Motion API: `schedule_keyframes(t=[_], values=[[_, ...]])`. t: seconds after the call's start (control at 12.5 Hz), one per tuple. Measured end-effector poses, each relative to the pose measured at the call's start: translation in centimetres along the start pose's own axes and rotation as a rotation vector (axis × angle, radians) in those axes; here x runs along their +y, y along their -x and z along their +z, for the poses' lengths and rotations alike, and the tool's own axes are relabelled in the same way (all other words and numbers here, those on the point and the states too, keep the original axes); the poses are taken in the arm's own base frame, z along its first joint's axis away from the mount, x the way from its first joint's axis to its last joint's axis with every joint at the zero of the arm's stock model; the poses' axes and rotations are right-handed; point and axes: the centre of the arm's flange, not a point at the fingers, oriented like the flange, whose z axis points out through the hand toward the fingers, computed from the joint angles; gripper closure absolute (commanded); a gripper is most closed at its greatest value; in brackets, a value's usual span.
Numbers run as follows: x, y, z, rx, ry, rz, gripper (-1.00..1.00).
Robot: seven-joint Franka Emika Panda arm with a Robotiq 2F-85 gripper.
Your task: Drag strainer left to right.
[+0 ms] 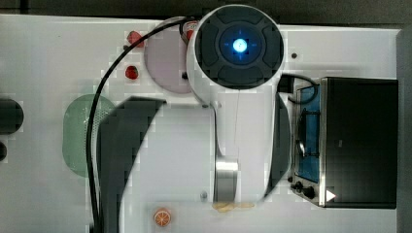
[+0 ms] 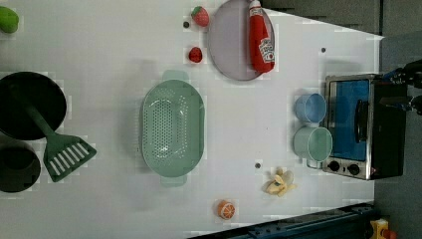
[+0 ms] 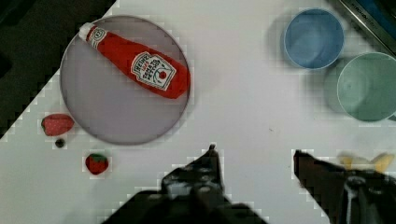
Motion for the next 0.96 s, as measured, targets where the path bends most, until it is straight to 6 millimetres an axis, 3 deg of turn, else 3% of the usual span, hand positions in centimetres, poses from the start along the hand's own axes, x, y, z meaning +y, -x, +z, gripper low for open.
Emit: schedule_keyframes(t=[0.08,0.24,0.32,0.48,0.64,0.72,0.8,0.96], values=[[3.7,2.7,0.6,-0.062,0.099,-0.012,-0.59],[11.1,8.1,-1.9,-0.128,0.169,0.001,-0.99],[13.7,9.8,-4.3,-0.089,0.140,0.007,-1.00],[15.9,12.3,-10.4,0.034,0.015,0.005,-1.00],[15.2,15.2,-13.7,0.118,-0.073,-0.034,-1.00],[13.1,16.9,-14.0,0.162,-0.070,-0.079,-1.00],[10.3,18.6,-13.3,0.188,-0.070,-0.124,-1.00],[3.6,21.5,-9.0,0.153,-0.054,-0.229,-1.00]])
